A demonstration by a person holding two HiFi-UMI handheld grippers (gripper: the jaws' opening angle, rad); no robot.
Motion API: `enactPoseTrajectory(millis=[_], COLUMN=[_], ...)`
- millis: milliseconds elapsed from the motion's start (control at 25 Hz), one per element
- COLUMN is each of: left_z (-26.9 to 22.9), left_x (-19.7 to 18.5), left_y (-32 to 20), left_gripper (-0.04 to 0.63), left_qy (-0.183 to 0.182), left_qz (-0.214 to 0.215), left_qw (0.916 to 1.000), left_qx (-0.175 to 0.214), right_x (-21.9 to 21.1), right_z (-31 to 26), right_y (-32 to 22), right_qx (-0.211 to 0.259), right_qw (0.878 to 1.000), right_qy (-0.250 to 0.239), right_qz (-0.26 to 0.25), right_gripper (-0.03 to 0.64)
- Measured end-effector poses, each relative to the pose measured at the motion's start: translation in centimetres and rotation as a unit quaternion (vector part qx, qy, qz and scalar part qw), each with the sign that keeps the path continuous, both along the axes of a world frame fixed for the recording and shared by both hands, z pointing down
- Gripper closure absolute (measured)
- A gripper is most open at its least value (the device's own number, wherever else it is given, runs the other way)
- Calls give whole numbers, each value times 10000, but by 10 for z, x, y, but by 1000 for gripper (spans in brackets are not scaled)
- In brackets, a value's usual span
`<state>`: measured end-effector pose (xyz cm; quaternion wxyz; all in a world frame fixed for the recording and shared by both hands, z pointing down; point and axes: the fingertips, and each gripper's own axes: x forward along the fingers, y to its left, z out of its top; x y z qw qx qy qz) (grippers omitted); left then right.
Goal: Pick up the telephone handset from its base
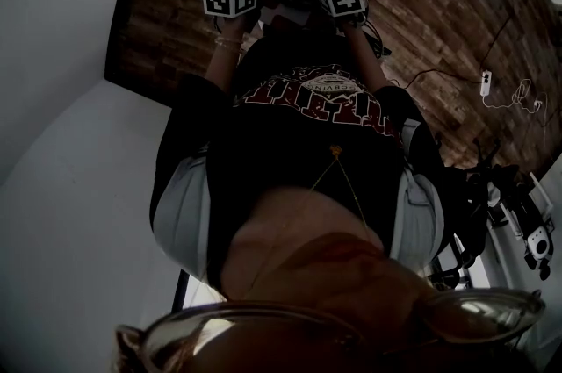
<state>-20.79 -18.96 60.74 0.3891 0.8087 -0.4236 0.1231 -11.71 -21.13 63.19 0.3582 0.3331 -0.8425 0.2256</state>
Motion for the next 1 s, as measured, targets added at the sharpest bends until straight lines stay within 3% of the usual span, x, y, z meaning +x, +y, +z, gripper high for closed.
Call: enactPoseTrajectory(millis=[240, 520, 1000], left_z=[-2, 15, 28], left_x=[28, 30, 61], left_y=[-40, -33, -68], left_gripper=[541, 483, 476], left_qy=[16, 88, 199], left_qz=[289, 596, 879], left_qw=[9994, 9975, 9936], left_qx=[-207, -374, -677], right_x=[24, 18, 37], right_z=[-9, -2, 0], right_y=[-35, -25, -44], right_qx=[-50, -18, -60], right_qw=[9999, 9994, 9982], right_qy=[-17, -97, -64], right_qz=[141, 340, 595], right_gripper=[598, 597, 598])
